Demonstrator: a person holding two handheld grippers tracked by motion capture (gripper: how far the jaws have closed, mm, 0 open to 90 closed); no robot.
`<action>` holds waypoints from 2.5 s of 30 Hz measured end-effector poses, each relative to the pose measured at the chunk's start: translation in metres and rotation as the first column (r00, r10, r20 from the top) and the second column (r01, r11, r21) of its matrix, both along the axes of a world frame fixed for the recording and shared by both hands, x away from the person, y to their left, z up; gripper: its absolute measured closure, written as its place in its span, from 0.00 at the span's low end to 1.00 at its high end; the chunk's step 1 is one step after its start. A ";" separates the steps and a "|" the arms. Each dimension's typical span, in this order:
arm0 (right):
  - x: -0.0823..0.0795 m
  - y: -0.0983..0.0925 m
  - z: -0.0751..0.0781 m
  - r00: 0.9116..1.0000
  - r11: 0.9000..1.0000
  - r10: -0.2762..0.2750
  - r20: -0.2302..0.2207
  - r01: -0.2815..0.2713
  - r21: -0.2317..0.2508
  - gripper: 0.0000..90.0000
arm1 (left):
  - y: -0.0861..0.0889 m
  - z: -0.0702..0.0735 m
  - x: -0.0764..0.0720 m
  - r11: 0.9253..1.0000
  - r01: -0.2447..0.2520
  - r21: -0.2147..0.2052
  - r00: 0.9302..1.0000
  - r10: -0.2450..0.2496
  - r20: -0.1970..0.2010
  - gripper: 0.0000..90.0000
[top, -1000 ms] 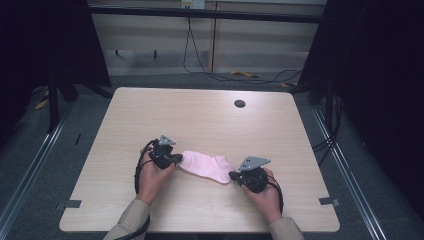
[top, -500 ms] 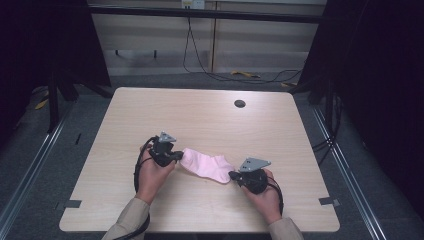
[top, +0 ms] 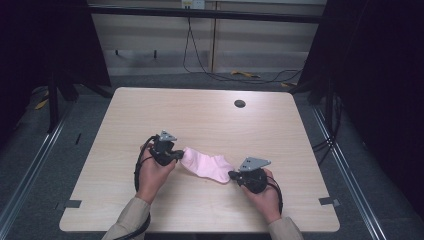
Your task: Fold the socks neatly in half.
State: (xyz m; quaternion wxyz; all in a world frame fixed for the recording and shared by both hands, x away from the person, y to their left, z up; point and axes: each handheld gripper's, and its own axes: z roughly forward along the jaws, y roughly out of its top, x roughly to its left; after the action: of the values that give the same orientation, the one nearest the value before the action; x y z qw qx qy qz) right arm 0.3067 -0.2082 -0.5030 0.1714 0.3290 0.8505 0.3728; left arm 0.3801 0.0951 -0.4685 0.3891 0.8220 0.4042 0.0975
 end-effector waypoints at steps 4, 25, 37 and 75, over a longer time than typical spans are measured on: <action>0.000 0.000 0.000 1.000 1.000 0.001 -0.001 -0.001 -0.001 1.00 | -0.002 0.004 0.000 1.000 0.002 -0.013 1.000 -0.002 0.004 0.98; 0.000 0.004 0.001 1.000 1.000 0.014 -0.001 -0.014 -0.008 1.00 | -0.009 0.016 -0.004 1.000 0.016 -0.010 1.000 -0.016 0.016 0.98; -0.001 0.009 0.001 1.000 1.000 0.021 0.001 -0.021 -0.019 1.00 | -0.015 0.023 -0.008 0.999 0.039 -0.004 0.999 -0.039 0.021 0.98; 0.001 0.009 0.000 1.000 1.000 0.029 0.006 -0.029 -0.005 1.00 | -0.061 0.034 -0.016 0.993 0.119 0.021 0.993 -0.119 0.019 0.99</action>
State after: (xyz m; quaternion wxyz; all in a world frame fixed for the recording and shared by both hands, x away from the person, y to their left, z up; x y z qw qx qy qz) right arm 0.3077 -0.1987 -0.5035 0.1691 0.3149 0.8557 0.3741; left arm 0.3637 0.0344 -0.4344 0.3902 0.8475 0.3493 0.0866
